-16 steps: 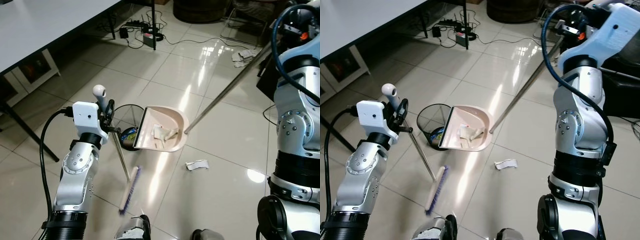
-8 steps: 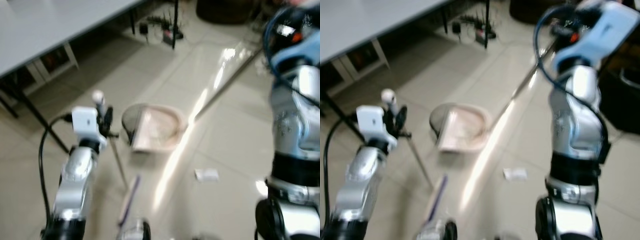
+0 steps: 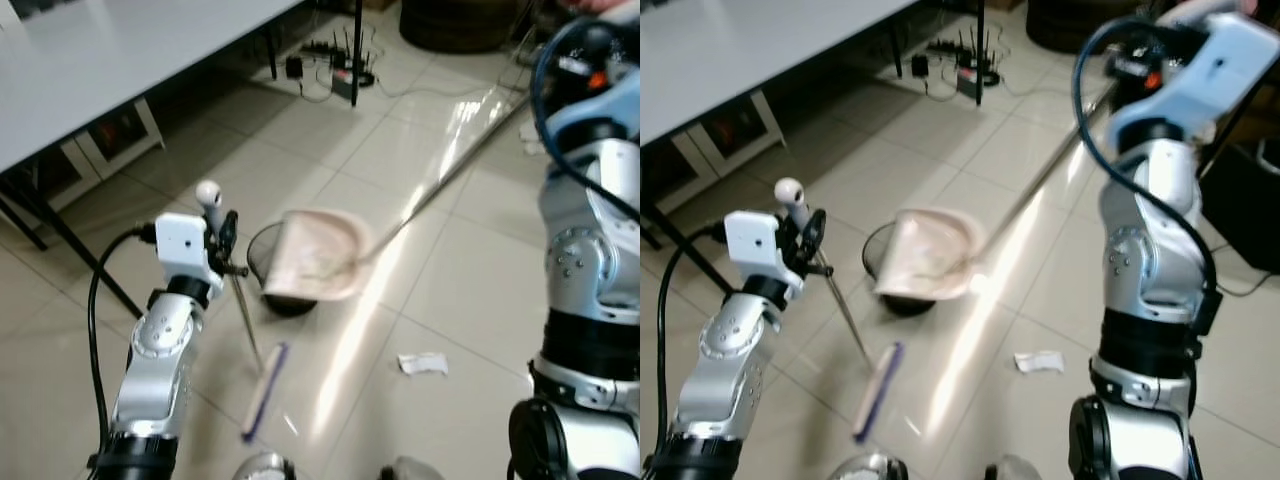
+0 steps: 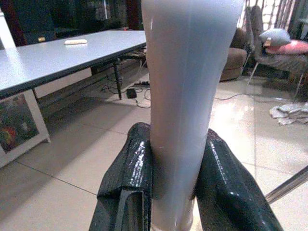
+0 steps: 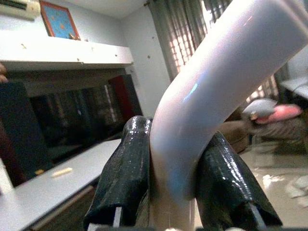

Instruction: Sweep floor

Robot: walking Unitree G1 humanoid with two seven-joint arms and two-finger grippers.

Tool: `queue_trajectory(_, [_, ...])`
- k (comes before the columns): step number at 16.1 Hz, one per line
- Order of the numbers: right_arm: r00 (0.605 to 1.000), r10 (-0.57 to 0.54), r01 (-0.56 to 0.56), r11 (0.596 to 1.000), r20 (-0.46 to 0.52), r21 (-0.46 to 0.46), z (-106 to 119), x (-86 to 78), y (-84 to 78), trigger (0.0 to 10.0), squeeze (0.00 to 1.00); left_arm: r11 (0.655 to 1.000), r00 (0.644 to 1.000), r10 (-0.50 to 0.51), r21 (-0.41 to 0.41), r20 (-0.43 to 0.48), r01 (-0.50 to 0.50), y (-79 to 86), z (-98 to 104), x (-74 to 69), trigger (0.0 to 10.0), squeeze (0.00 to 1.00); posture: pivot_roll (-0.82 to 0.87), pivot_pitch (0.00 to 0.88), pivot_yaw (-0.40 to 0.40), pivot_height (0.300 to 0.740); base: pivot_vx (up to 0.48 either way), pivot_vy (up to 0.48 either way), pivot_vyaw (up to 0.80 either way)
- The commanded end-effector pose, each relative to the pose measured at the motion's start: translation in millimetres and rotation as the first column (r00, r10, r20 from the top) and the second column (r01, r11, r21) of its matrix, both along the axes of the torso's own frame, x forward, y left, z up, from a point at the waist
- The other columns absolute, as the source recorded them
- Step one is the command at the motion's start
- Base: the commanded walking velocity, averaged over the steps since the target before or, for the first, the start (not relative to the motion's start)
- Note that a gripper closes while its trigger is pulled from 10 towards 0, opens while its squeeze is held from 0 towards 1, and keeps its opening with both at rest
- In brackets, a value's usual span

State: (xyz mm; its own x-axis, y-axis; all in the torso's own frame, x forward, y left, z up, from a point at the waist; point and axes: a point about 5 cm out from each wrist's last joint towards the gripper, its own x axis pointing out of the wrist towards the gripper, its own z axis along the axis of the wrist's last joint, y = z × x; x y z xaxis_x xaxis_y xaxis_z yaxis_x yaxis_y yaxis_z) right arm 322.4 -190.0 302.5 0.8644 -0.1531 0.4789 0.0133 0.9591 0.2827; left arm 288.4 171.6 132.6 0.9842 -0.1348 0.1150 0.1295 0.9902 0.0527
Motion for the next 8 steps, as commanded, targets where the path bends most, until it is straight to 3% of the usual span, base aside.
queue_trajectory(1, [0.998,-0.035,0.034,0.999,0.055,0.018,6.3,-9.0,-8.6,10.0,0.0,1.0,0.999,-0.015,0.0,0.028,0.015,-4.2,6.0,0.1,10.0,0.0,-0.02,0.053,0.045,0.74,0.345,0.0,0.0])
queue_trajectory(7, [0.998,-0.043,0.041,0.998,0.043,0.037,3.2,-7.5,-10.0,10.0,0.0,1.0,1.0,-0.002,-0.001,0.028,0.002,-2.3,6.5,1.3,10.0,0.0,-0.02,0.06,0.044,0.74,0.344,0.0,0.0])
queue_trajectory(8, [0.998,-0.049,0.048,0.998,0.039,0.032,2.9,-7.2,-10.9,10.0,0.0,1.0,1.0,-0.004,0.0,0.027,0.004,-3.6,6.4,1.7,10.0,0.0,-0.02,0.06,0.046,0.74,0.341,0.0,0.8])
